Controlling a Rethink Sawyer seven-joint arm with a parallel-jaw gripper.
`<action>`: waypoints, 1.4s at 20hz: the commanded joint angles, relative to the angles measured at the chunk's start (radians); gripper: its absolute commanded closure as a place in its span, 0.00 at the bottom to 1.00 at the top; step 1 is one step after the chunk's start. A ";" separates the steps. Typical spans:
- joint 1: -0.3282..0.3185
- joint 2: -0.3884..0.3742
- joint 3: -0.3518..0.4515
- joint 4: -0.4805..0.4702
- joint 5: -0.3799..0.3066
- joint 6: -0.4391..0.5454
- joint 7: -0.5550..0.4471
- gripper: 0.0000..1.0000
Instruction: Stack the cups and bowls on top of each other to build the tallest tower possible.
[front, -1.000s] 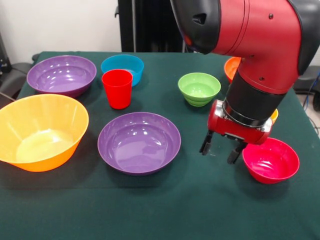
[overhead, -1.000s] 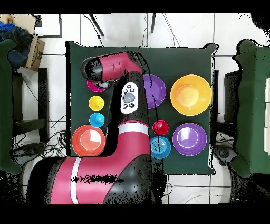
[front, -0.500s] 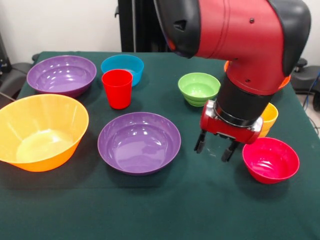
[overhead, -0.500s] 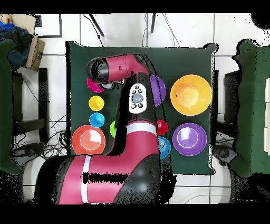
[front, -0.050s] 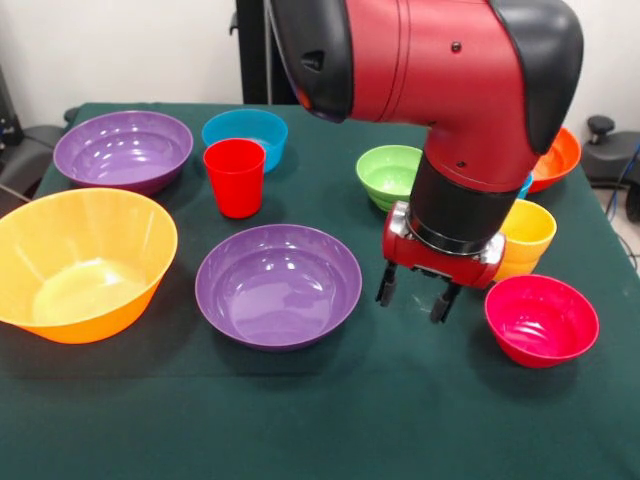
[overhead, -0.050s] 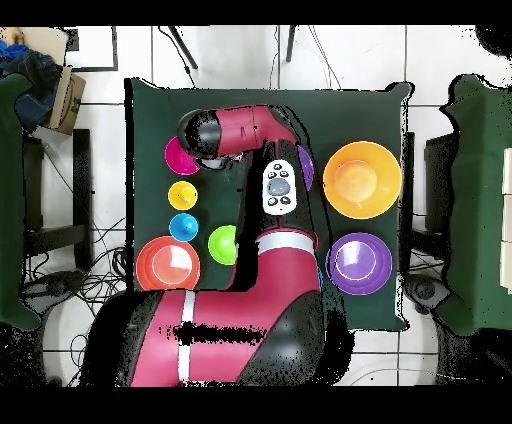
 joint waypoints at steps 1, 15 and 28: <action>0.007 0.004 0.095 0.056 -0.071 -0.014 -0.225 0.00; 0.034 0.015 0.072 0.005 -0.089 0.052 -0.237 0.00; 0.037 0.017 0.069 0.001 -0.084 0.059 -0.228 0.00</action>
